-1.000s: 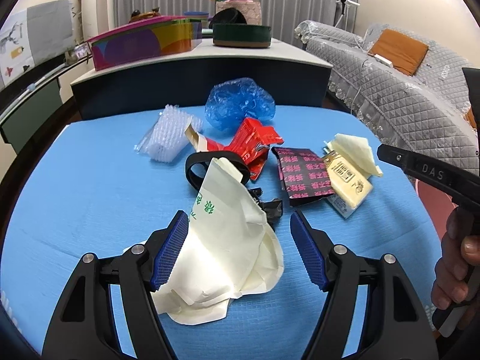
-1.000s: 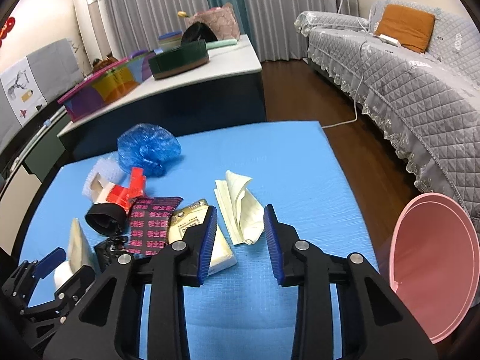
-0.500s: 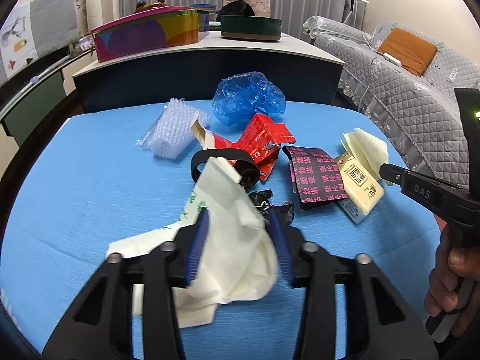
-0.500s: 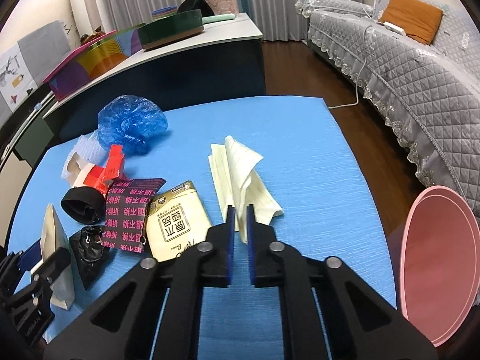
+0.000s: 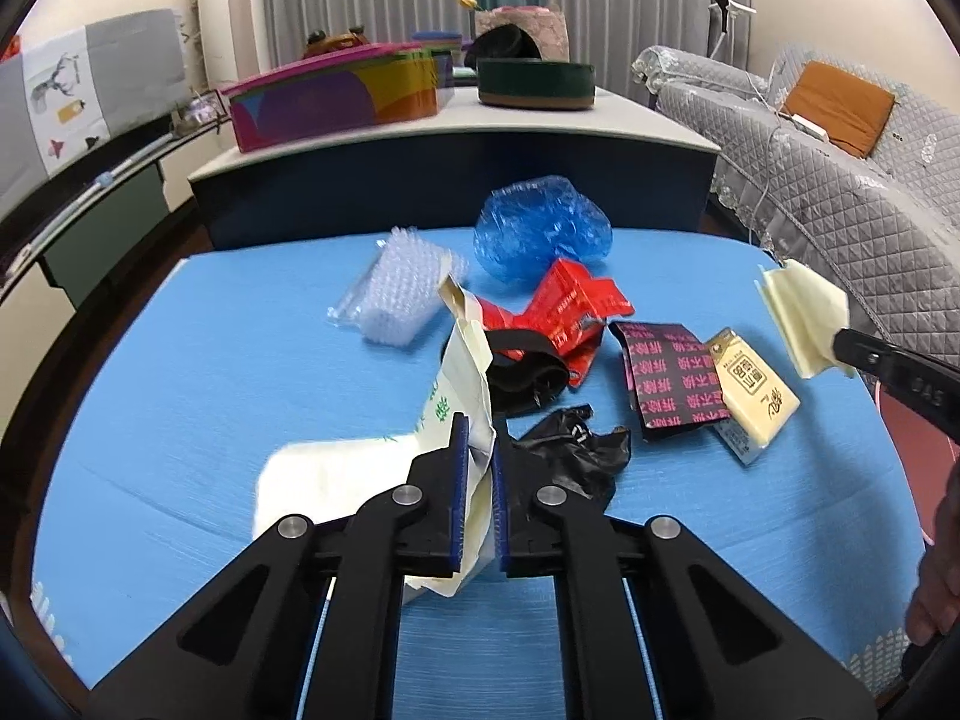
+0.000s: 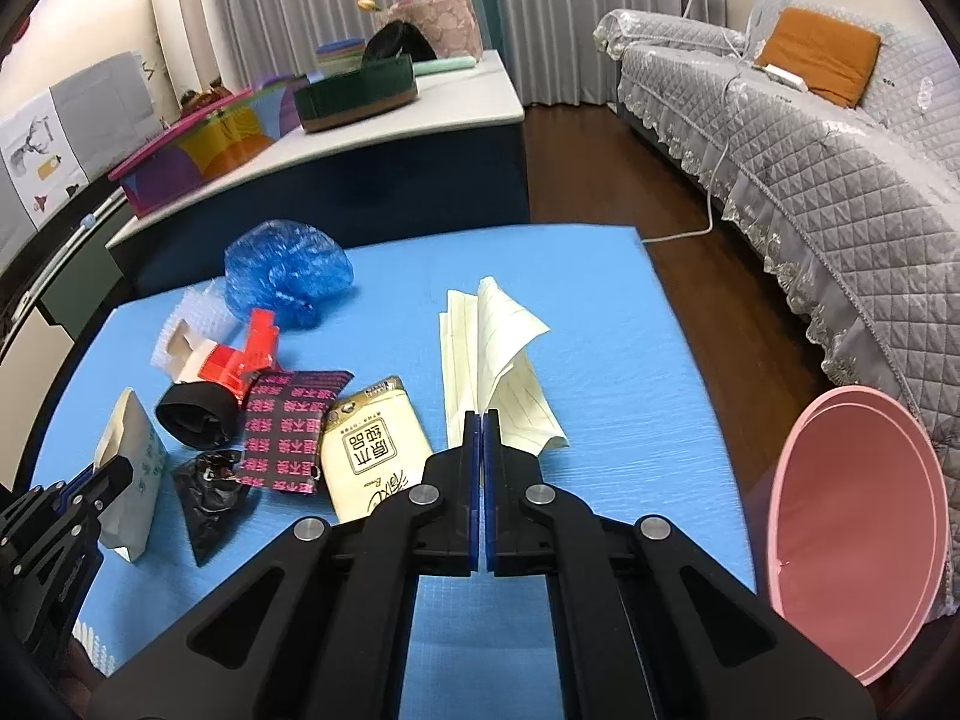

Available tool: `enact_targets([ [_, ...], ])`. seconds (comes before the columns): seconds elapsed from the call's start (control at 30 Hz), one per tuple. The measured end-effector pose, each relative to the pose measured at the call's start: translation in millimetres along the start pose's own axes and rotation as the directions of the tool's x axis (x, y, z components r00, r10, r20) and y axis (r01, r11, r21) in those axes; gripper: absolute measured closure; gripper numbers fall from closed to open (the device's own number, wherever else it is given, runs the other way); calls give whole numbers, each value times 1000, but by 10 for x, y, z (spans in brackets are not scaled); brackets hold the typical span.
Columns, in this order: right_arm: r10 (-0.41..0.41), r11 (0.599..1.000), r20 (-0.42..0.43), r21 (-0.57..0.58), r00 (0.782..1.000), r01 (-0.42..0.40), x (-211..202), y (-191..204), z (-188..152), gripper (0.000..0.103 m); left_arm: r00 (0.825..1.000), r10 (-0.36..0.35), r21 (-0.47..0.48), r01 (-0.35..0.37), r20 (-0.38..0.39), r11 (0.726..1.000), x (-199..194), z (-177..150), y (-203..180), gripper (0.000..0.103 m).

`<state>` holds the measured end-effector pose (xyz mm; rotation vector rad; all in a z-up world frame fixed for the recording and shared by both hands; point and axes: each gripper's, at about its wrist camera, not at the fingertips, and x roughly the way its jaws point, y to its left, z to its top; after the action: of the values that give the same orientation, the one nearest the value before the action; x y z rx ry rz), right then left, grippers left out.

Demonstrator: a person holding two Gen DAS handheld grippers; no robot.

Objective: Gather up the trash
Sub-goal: 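Carry the white paper bag and tissue sheets over the pink bin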

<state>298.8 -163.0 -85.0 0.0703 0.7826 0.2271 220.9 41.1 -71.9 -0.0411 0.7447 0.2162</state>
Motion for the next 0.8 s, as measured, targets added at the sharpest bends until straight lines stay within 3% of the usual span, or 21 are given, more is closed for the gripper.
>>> enact_targets([
  [0.27,7,1000,50,-12,999,-6,-363,-35,-34,102,997,-1,-2,1,71,1000,-231,70,-3,96],
  [0.8,-19,1000,126,-5,992,20,-1072,-282,-233,102,982,-89,52,81,168,995,-641,10,-320,96],
])
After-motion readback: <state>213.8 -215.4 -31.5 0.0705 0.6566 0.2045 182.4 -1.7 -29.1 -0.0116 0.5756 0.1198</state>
